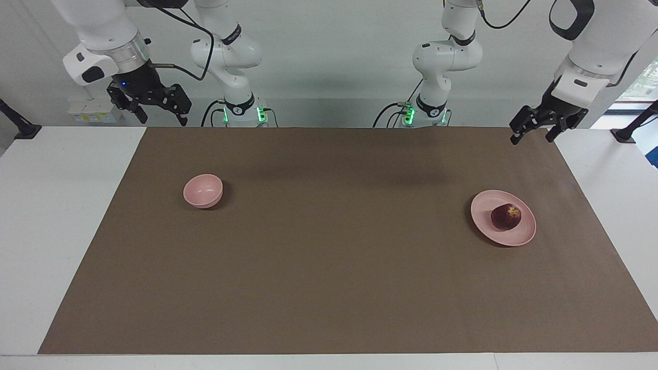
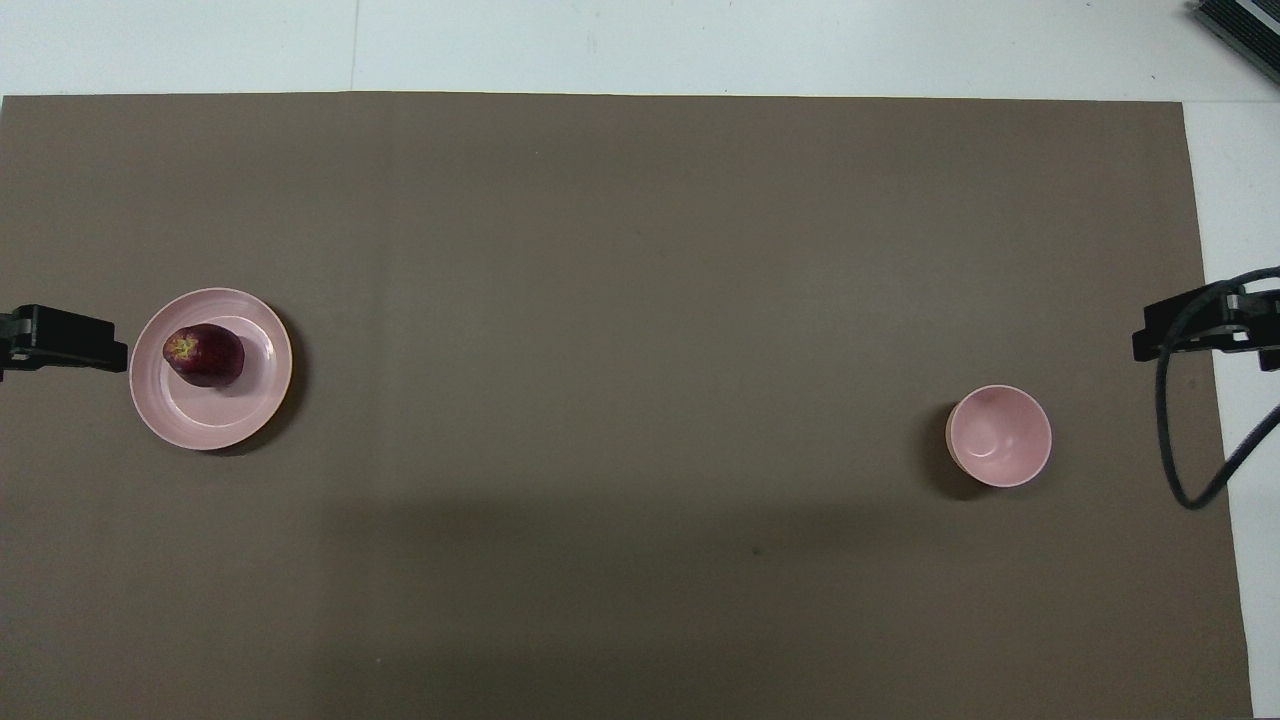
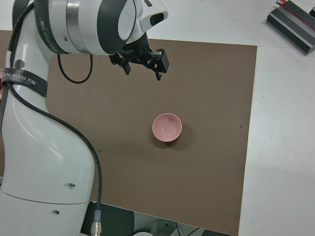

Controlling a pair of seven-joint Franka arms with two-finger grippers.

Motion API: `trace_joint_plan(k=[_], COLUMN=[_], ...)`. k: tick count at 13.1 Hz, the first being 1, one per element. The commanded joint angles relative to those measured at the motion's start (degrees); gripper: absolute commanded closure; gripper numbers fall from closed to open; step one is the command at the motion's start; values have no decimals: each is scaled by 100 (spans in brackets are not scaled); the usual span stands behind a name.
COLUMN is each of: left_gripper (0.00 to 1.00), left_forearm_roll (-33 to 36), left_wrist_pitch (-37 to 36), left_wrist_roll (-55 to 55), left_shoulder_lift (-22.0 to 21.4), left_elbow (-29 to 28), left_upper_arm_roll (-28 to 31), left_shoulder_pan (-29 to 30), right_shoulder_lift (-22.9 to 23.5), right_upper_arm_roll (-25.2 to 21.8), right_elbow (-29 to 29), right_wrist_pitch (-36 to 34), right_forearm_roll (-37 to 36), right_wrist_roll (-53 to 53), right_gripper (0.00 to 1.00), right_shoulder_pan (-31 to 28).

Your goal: Move apple from plate to bowl

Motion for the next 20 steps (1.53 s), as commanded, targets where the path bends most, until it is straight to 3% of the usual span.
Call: trace_joint_plan(k=[1,4,9,12,20], left_gripper=[0,0,0,0,0], left_forearm_roll=[-62,-62,-62,-62,-62], left_wrist_pitch=[884,1306,2447,3387,3821], left_wrist_roll=[170,486,417,399,416], left_shoulder_lift=[-36,227,1264,1511,1556], left_elbow=[-647,-955,-1219,-1728,-2098], left_upper_arm_roll=[-39,-39,-39,-39,-48], left_shoulder_pan=[286,436,463,437,446], right_shoulder_lift=[-56,-56,-56,-56,-56], right_upper_arm_roll=[14,14,14,14,14], right_elbow=[-13,-13,-4,-4,-13], right_wrist_pitch=[-75,-75,-66,-75,-83], right_forearm_roll=[140,131,131,131,131], right_wrist_roll=[-138,-129,-138,-156,-147], right_gripper=[0,0,0,0,0], right_shoulder_pan=[-74,-65,-65,-65,-74])
